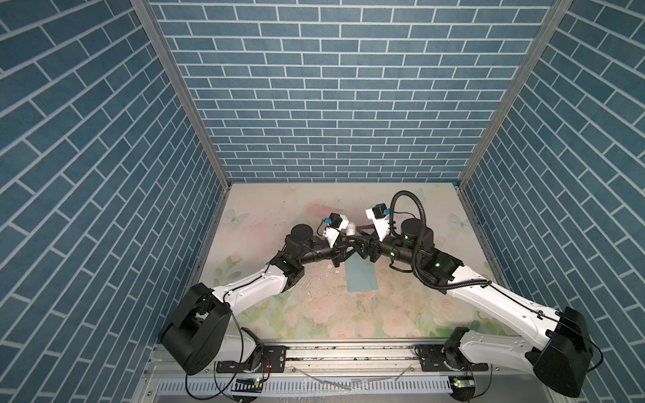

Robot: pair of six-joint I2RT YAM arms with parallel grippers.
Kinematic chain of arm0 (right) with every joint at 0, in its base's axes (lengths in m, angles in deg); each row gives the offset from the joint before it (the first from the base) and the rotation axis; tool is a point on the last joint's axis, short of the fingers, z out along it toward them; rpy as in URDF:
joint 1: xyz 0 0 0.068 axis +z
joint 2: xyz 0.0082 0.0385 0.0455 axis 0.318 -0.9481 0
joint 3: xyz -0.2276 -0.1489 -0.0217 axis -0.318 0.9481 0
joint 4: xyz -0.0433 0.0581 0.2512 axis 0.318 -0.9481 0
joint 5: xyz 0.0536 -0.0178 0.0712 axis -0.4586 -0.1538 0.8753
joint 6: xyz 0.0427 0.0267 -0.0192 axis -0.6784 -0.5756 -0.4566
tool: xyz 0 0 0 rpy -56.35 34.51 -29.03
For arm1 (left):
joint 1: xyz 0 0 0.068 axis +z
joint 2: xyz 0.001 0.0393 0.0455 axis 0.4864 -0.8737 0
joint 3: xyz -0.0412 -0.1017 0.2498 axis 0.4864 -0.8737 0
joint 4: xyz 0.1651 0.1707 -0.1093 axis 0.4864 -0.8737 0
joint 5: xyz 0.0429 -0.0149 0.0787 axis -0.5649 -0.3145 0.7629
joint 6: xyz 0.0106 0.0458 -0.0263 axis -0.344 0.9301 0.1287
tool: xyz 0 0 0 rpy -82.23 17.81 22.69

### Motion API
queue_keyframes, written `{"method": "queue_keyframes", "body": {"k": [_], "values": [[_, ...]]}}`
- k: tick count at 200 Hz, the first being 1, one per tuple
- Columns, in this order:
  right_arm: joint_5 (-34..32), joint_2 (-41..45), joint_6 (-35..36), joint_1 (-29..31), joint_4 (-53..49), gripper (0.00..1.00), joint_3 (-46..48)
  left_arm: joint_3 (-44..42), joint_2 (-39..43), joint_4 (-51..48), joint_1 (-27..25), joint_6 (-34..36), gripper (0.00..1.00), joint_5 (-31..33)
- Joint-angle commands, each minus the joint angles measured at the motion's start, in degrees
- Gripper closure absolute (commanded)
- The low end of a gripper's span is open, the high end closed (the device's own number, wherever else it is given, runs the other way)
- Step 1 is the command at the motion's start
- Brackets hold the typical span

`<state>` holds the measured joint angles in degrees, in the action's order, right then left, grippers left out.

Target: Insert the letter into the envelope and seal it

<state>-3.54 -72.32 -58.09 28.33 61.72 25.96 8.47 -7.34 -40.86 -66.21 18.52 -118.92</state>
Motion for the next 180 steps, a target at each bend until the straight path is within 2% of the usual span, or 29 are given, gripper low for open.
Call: {"method": "queue_keyframes", "body": {"k": [1,11,58,80,96,133,152,180], "values": [[-0.35,-1.35,-0.06,0.28,1.63,0.49,-2.35,1.39,-0.29,2.7,0.01,-0.51,1.0,-1.21],[-0.35,-1.85,0.01,0.35,1.54,0.54,-2.69,1.49,-0.38,2.7,0.01,-0.52,1.0,-1.34],[-0.56,-2.93,0.29,0.32,1.34,0.9,-3.16,2.07,-1.16,1.74,0.01,-0.38,1.0,-0.99],[-1.49,-2.9,0.65,0.31,0.33,0.97,-3.74,2.77,-2.03,0.96,0.01,-0.74,0.99,-0.48],[-4.57,-2.34,0.79,0.33,-1.47,1.0,-4.33,2.92,-2.32,0.43,0.01,-0.48,0.83,0.71],[-16.56,0.16,2.9,-1.46,-10.44,1.0,-7.31,3.37,-0.35,-6.28,0.1,2.62,0.36,5.45],[-18.32,-0.54,0.94,-6.31,-16.72,1.0,-10.03,3.15,1.52,-9.89,0.1,4.92,0.24,7.5],[-18.48,-5.15,-3.64,-15.37,-27.49,1.0,-16.05,2.78,4.18,-15.02,0.36,6.98,0.13,11.28]]}}
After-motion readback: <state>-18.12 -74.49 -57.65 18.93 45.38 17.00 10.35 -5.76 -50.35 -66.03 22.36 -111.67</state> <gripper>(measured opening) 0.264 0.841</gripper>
